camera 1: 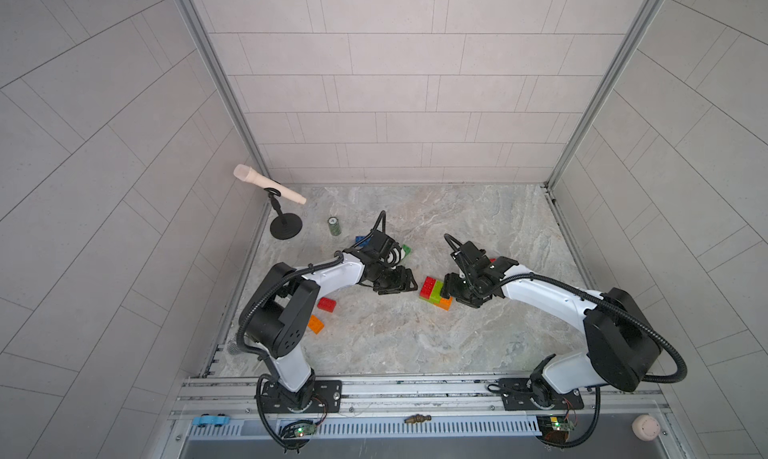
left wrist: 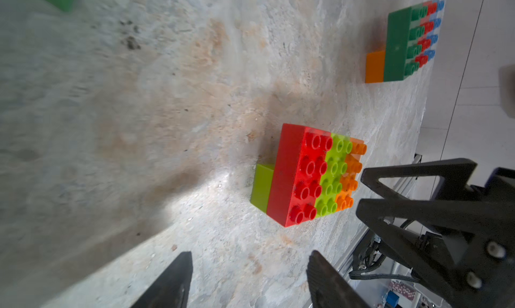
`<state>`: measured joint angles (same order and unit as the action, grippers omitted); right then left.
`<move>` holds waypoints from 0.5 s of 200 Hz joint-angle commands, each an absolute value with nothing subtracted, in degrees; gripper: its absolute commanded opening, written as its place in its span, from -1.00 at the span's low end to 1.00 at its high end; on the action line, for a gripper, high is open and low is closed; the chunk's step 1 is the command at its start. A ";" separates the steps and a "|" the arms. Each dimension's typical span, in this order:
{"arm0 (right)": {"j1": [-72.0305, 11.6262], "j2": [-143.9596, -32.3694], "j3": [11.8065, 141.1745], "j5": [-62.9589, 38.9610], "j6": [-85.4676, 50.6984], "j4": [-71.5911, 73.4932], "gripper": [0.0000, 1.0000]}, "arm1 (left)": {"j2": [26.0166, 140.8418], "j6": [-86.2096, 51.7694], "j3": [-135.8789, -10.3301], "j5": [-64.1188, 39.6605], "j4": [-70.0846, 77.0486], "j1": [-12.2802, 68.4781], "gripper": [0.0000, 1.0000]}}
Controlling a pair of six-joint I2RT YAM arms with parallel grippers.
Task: Assemble a rectangle with lego
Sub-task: Adjust the lego brick at the center of the board.
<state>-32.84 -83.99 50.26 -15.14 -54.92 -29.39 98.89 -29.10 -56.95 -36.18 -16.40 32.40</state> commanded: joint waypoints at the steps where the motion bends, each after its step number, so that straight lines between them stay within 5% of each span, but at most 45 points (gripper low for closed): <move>1: -32.17 -84.73 50.25 -16.97 -58.06 -24.02 0.37 | 100.78 -28.94 -59.71 -38.42 -15.49 33.34 0.34; 100: -25.09 -94.83 58.24 -24.19 -49.76 -22.43 0.30 | 108.42 -30.72 -65.79 -40.09 -14.89 37.49 0.08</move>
<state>-26.06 -93.58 56.73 -22.68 -52.45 -21.58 107.37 -29.95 -63.51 -39.46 -15.27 36.27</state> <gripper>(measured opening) 0.656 0.542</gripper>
